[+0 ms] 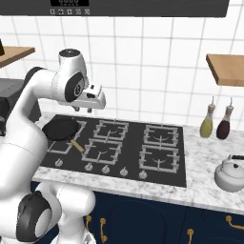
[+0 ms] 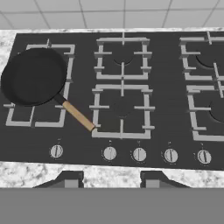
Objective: Pick the kettle from the counter and place it on a stove burner. Then turn the burner on.
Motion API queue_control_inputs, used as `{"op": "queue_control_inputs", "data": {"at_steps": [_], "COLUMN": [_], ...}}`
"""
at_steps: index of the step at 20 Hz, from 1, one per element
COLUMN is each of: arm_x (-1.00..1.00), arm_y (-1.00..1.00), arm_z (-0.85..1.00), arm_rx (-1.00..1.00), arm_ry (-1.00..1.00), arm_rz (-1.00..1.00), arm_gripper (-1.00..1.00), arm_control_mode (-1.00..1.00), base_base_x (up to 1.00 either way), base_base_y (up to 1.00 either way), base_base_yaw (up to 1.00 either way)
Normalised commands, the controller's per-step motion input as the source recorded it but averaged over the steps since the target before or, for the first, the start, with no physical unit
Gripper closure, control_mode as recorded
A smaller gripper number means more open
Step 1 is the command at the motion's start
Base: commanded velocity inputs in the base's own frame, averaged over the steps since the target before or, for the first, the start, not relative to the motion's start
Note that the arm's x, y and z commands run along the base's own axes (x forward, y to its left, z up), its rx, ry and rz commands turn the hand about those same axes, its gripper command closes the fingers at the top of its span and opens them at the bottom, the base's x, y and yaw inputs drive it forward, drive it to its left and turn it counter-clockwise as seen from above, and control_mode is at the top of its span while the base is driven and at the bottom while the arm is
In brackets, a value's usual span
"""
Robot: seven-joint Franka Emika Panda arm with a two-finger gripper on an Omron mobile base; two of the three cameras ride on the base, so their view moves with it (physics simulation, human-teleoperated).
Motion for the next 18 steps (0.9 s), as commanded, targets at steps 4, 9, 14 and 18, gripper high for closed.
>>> {"op": "queue_control_inputs", "data": {"at_steps": [4,9,14,18], "arm_x": [-0.25,-0.78,-0.46,-0.20], "arm_y": [-0.02,-0.81,-0.84,-0.85], "arm_z": [0.00,-0.32,-0.36,-0.28], "arm_rx": [0.00,0.01,0.01,0.00], "arm_ry": [0.00,-0.05,-0.11,-0.01], "arm_rz": [-0.02,-0.20,-0.18,-0.18], "arm_gripper": [-1.00,-1.00,-1.00,-1.00], "arm_control_mode": [-1.00,-1.00,-1.00,-1.00], "base_base_x": [0.00,0.00,0.00,0.00], "base_base_y": [0.00,0.00,0.00,0.00], "base_base_yaw": [0.00,0.00,0.00,0.00]}}
